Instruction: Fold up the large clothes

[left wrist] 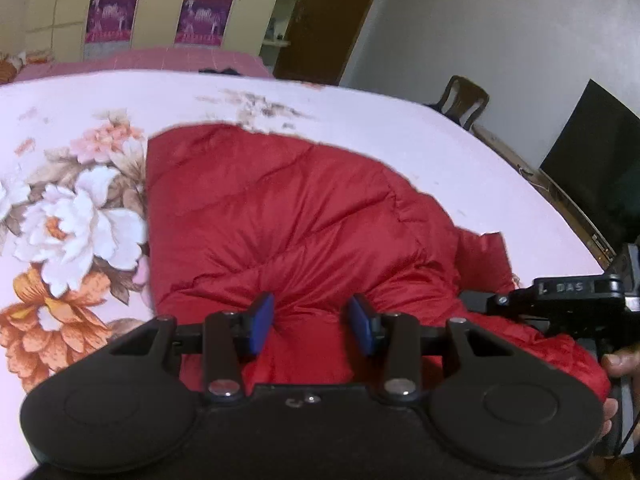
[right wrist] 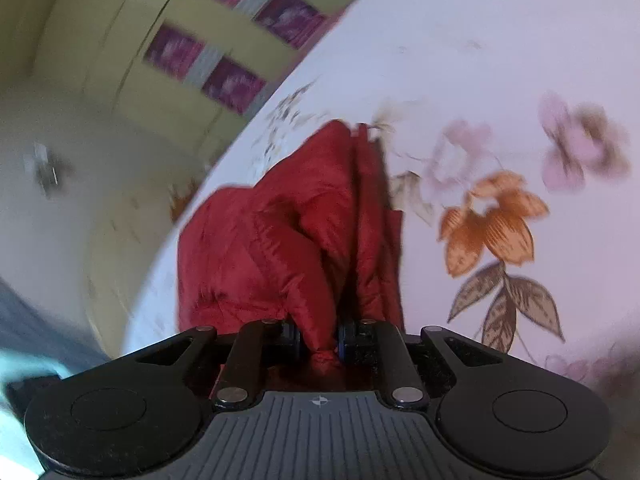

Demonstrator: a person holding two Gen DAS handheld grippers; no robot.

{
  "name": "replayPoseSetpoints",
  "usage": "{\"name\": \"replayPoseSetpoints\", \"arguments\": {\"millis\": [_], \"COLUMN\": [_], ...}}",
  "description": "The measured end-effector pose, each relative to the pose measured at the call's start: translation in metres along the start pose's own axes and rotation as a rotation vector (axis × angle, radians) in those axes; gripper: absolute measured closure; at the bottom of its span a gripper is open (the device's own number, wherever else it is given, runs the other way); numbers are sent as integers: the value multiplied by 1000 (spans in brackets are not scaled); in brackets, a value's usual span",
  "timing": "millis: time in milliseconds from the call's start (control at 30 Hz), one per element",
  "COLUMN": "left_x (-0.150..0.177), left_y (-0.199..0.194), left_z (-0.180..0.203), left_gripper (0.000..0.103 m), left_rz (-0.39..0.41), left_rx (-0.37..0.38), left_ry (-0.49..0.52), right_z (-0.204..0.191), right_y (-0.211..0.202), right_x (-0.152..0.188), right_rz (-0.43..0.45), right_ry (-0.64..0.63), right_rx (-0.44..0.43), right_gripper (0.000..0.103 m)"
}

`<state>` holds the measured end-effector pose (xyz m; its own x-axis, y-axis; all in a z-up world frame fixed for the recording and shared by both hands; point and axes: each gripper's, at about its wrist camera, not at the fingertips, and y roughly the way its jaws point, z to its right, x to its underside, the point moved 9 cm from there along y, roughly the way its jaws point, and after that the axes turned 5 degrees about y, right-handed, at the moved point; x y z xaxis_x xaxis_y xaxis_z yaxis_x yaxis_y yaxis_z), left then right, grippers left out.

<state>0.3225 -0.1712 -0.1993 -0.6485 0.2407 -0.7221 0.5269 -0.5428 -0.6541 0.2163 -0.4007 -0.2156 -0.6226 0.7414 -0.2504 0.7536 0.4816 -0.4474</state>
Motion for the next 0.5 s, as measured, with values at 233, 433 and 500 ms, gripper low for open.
{"name": "replayPoseSetpoints", "arguments": {"millis": [233,433,500], "left_x": [-12,-50,-55], "left_y": [-42,-21,2], "left_z": [3,7,7], "left_gripper": [63,63,63], "left_rz": [77,98,27], "left_rx": [0,-12,-18], "left_ry": [-8,50,68], "right_z": [-55,-102,-94], "right_y": [-64,-18,5], "right_x": [-7,-10,-15], "right_rz": [189,105,62], "right_ry": [-390,-643,-656], "right_rx": [183,228,266], "right_gripper": [67,93,93]}}
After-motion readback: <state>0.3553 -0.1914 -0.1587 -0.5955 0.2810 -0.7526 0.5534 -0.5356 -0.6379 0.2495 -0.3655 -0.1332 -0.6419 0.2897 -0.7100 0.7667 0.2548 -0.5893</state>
